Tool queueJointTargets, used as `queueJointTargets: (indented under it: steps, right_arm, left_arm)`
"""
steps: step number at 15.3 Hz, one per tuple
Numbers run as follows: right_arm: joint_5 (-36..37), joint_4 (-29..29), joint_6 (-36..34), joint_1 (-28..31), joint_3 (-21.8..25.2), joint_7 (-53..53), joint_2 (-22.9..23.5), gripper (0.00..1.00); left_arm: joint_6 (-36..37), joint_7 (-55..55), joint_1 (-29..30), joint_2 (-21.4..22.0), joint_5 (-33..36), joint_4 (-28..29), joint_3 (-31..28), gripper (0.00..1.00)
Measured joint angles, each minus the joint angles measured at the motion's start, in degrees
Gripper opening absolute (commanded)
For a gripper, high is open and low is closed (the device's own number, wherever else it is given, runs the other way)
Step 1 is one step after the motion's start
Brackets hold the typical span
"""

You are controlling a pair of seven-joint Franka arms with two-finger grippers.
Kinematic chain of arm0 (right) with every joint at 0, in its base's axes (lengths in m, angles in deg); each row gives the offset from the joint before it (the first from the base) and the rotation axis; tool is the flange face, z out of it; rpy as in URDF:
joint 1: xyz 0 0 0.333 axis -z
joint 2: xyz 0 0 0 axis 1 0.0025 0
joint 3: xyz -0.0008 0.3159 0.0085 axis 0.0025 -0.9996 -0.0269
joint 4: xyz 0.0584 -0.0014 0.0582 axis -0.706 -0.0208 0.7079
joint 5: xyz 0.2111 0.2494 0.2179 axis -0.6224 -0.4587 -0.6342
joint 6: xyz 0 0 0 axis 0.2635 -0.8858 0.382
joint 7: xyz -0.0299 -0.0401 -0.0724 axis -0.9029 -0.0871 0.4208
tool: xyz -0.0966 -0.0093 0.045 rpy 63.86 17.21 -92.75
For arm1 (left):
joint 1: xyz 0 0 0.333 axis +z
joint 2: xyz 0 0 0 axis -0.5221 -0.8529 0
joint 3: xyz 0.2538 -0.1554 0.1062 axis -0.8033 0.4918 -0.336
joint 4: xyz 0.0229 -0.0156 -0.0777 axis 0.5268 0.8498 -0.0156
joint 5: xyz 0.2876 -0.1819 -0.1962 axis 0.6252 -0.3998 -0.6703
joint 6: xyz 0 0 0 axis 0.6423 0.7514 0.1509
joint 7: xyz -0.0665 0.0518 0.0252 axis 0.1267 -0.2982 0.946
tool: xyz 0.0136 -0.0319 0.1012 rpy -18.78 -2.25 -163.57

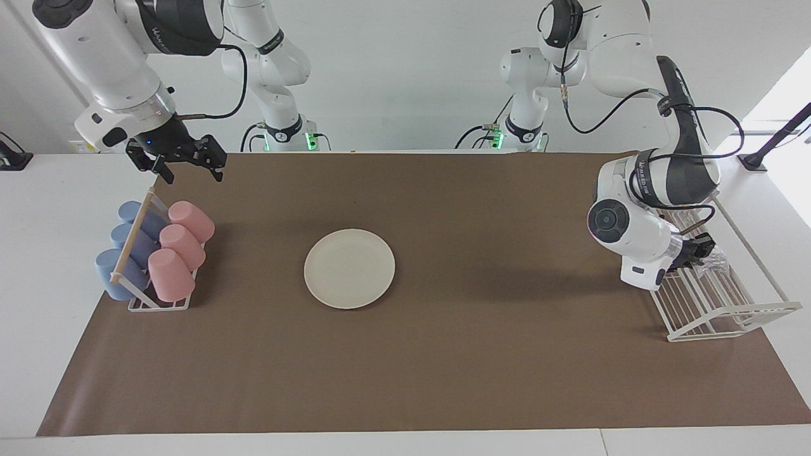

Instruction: Wipe plate with sponge

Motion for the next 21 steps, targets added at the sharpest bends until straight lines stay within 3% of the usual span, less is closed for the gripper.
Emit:
queueJointTargets:
  steps: [5,7,15,18,21]
  right_arm:
    - [0.0,0.0,0.0,-0.1,-0.1,2.8,0.0,1.00]
    - [0.0,0.0,0.0,-0.1,-0.2,5.3,0.0,1.00]
    - [-0.1,0.1,0.0,-1.6,-0.9,24.0,-0.4,1.00]
    - [-0.1,0.1,0.0,-3.1,-1.0,33.5,-0.8,1.00]
    - [-1.2,0.1,0.0,-3.4,-1.2,43.1,-0.9,1.00]
  left_arm:
    - [0.2,-0.7,0.0,0.1,-1.2,-0.5,0.1,0.00]
    - [2.3,-1.0,-0.1,0.5,-7.2,-3.0,0.2,0.00]
    - [17.4,-1.1,0.2,6.8,-50.4,-15.8,-0.4,0.00]
    - [19.3,-1.1,4.3,10.8,-67.2,-15.5,-0.9,0.00]
    - [20.0,0.6,8.6,14.3,-82.4,-9.7,-1.0,0.00]
